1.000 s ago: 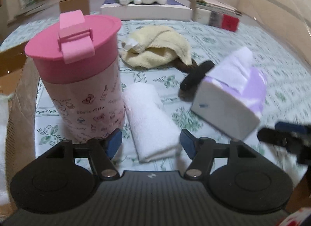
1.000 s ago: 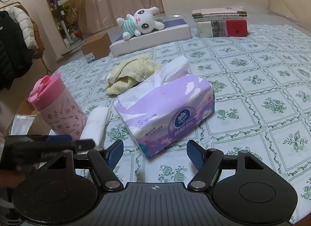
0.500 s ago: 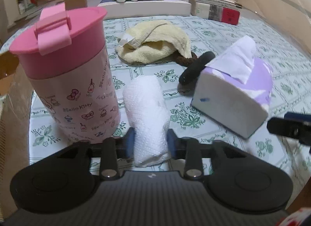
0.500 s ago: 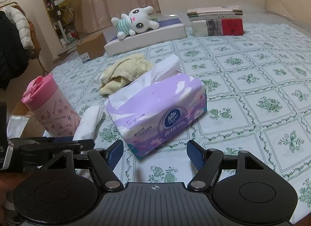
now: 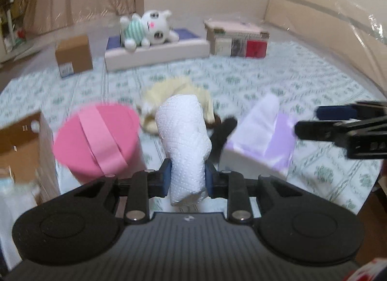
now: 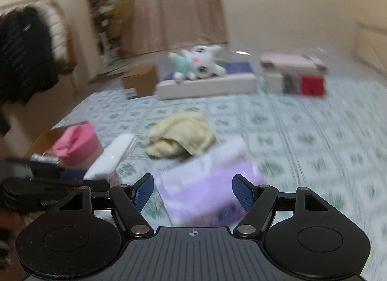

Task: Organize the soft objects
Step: 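Lift the towel with the left gripper while the right gripper grasps the black fuzzy ball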

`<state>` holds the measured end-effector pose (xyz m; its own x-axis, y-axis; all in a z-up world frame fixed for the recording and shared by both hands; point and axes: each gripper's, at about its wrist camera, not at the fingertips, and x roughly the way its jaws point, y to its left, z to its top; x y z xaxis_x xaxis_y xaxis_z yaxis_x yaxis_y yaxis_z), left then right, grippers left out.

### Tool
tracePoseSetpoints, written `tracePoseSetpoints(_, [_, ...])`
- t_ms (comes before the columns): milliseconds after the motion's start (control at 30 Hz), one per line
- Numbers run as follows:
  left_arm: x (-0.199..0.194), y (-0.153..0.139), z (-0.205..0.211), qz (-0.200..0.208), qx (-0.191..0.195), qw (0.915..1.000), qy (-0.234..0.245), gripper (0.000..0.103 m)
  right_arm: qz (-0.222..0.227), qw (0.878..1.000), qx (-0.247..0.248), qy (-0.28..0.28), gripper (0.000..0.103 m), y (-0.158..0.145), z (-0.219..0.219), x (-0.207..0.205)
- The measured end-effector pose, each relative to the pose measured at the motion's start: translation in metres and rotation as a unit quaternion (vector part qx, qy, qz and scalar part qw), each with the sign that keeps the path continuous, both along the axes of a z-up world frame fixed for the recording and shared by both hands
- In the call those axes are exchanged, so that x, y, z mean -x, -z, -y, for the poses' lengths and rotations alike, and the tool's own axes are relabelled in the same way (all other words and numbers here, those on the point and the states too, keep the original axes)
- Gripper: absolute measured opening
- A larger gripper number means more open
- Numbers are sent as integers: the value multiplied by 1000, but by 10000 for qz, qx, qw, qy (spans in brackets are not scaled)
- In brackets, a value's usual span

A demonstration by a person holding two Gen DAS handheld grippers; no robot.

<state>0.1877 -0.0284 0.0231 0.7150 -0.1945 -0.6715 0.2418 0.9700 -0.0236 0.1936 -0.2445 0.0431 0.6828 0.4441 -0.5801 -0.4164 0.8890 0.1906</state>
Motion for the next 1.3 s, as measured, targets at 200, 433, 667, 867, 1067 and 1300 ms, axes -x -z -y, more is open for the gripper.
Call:
tracePoseSetpoints(200, [-27,-39,-22,213,-225,9993,222,25,-335,9866,1021,-1227,87,-19,-53,-69])
tracePoseSetpoints(433, [-62,-61,-49,217,-268,9991,256,25,-1620,9538,1726,-1852,95,18,-99,-150])
tracePoseSetpoints(667, [-77,-51,-66,73,-126,9996,253,25,-2493,9127,2402,-2172,95,77,-128,-179])
tracePoseSetpoints(867, [-78,-42,-74,10,1,9998,220,25,-2730,9020,2642,-2051,95,100,-129,-186])
tracePoseSetpoints(1067, [-75,-44,-75,59,28,9998,172,25,-2740,9111,2467,-1840,90,90,-122,-189])
tracePoseSetpoints(1300, [-73,-48,-76,104,53,9998,131,25,-2280,9247,2392,-1889,80,75,-127,-191])
